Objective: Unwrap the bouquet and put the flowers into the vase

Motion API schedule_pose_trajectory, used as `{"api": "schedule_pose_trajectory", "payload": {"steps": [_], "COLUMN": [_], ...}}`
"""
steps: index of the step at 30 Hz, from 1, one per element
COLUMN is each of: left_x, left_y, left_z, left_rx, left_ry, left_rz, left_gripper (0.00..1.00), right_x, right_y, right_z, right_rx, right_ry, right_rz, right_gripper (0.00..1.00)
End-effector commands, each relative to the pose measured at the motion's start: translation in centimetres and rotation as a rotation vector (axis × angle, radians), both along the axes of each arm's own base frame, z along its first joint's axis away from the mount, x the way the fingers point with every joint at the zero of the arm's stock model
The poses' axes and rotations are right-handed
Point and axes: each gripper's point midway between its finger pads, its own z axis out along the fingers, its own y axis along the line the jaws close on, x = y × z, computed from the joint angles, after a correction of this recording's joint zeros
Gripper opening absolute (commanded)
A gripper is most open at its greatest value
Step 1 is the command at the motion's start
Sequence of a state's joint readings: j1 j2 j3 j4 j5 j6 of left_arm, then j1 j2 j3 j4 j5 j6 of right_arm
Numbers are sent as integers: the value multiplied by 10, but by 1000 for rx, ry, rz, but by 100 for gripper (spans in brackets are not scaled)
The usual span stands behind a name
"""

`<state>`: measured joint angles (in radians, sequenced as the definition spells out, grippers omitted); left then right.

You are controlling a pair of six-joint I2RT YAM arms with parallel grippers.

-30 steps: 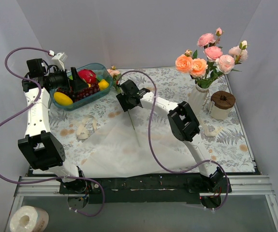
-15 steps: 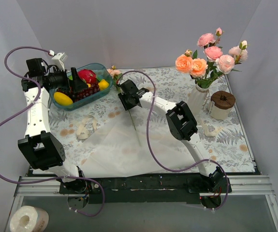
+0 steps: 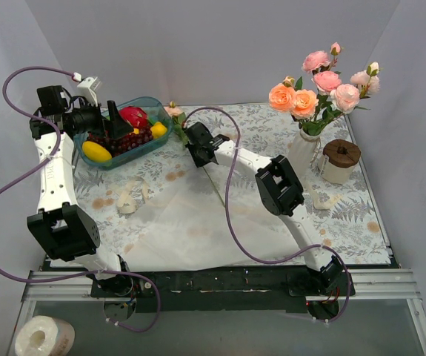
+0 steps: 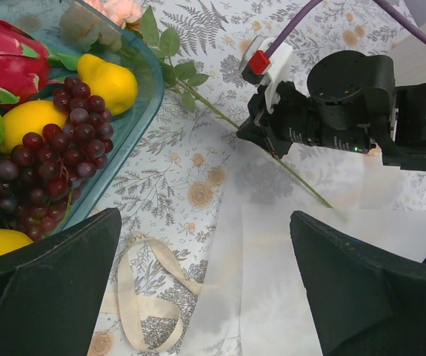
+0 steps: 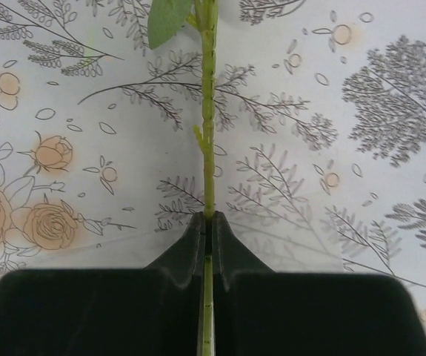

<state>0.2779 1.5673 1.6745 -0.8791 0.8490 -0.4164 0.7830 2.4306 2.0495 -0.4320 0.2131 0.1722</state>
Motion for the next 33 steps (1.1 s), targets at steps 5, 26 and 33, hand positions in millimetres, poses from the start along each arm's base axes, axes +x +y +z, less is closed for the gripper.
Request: {"api": "schedule_pose_trajectory", "payload": {"steps": [5,26,33], "left_x": [-7,-11,-10], "left_y": [-3,-7,-10], "left_z": [18,23,15], "left_rx": [4,-6,-30], "left_ry": [-51,-77,-74], "left_rz": [-14,-26,-33], "left_gripper": [98,98,98], "right_x": [25,-138,-185], "right_y": [-50,-132,-271], "right_z": [129,554,594], "right_rx": [-5,492,359], "right_ry": [-223,-1202,-1610], "right_rz": [-153,21,-346], "right_gripper": [1,1,1]}}
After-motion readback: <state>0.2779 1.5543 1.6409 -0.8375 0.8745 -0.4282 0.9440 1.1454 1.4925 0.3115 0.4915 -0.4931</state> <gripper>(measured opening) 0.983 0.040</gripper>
